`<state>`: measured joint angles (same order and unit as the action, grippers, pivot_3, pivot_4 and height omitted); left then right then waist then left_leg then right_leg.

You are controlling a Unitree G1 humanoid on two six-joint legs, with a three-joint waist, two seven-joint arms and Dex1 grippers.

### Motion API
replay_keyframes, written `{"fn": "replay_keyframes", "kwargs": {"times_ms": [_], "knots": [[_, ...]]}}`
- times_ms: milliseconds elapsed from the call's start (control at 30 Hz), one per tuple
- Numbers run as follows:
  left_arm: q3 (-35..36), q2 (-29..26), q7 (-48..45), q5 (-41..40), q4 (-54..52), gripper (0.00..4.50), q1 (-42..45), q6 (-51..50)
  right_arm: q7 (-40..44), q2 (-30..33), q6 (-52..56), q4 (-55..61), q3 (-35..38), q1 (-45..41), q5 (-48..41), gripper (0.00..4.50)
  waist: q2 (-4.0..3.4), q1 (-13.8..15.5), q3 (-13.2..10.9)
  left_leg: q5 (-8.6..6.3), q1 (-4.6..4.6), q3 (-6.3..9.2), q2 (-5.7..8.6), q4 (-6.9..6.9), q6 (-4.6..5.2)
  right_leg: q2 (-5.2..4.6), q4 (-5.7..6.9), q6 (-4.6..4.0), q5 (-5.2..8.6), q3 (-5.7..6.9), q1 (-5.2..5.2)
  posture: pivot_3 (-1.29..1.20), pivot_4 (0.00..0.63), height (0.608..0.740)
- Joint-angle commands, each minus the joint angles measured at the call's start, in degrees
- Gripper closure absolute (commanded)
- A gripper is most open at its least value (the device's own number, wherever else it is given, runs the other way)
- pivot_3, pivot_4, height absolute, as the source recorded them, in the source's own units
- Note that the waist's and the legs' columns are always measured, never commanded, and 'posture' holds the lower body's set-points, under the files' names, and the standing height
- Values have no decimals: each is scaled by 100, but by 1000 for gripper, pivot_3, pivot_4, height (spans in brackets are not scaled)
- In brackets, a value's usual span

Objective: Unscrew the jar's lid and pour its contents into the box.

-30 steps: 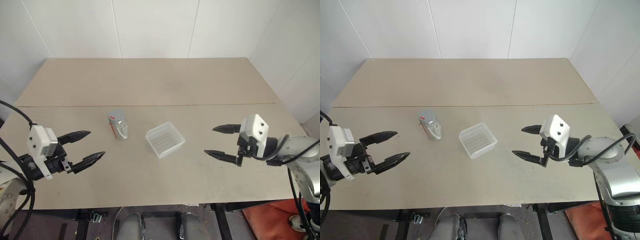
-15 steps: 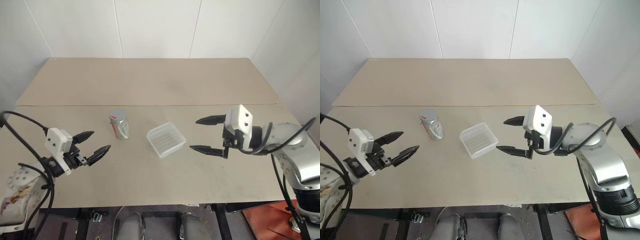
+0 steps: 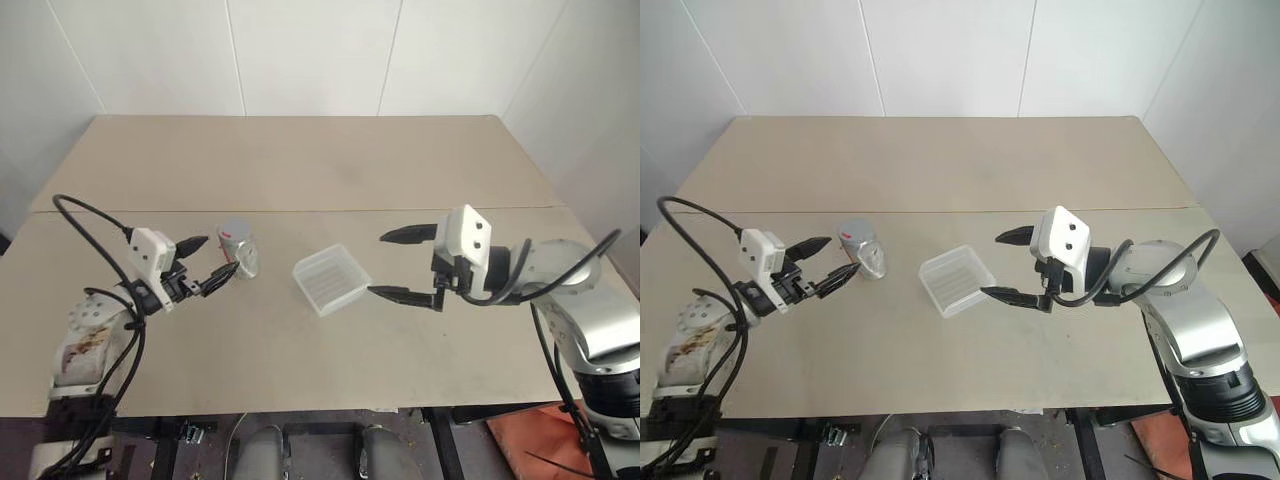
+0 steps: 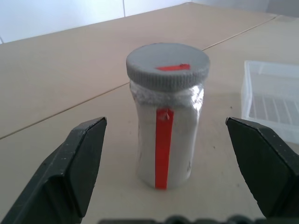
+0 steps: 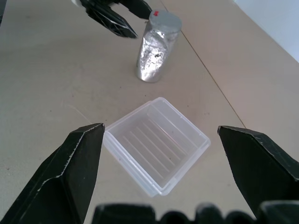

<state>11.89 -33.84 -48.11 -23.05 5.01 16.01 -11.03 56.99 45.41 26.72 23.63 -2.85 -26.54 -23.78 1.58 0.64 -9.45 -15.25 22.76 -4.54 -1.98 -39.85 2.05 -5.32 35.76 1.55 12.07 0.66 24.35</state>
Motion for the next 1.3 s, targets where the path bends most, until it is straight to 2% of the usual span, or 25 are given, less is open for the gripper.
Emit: {"fn": "replay_keyframes", "kwargs": {"times_ms": [33,267,700,833,1000,1133,1300], "knots": [[-70,98,-43,65,268,66,273,235,-97,2,-74,270,148,-14,-16,0,0,-1,0,0,0,1,0,0,0,0,0,0,0,-1,0,0,150,740],[-224,364,-30,327,1157,66,826,692,-138,36,-137,250,227,-43,-2,0,0,-1,0,0,4,-11,0,-2,0,0,0,1,-1,4,1,0,150,740],[-317,697,131,526,1837,66,1383,963,-239,-65,-221,283,203,-17,28,0,2,0,0,0,9,-12,2,-4,0,-1,-1,5,-3,6,2,0,150,740],[-377,737,93,585,2013,868,1476,1071,-278,-74,-222,312,209,-18,17,0,2,-1,0,0,10,-12,2,-4,1,-1,-2,5,-3,7,2,0,150,740],[-440,764,-2,616,2111,2476,1495,1205,-300,-98,-206,365,235,-60,-48,0,2,-1,0,0,10,-13,2,-4,1,-1,-2,6,-3,7,2,0,150,740],[-465,585,-162,556,1691,2580,1493,1036,-350,-193,-198,335,169,-139,-38,0,4,-1,-1,0,10,-12,2,-4,1,-1,-1,6,-3,6,2,0,150,740],[-426,-26,-1101,-227,455,2580,1487,-36,-468,-636,111,256,-15,-632,-266,0,4,-47,-2,0,19,-9,0,-3,0,1,4,6,-3,5,14,0,150,740]]}}
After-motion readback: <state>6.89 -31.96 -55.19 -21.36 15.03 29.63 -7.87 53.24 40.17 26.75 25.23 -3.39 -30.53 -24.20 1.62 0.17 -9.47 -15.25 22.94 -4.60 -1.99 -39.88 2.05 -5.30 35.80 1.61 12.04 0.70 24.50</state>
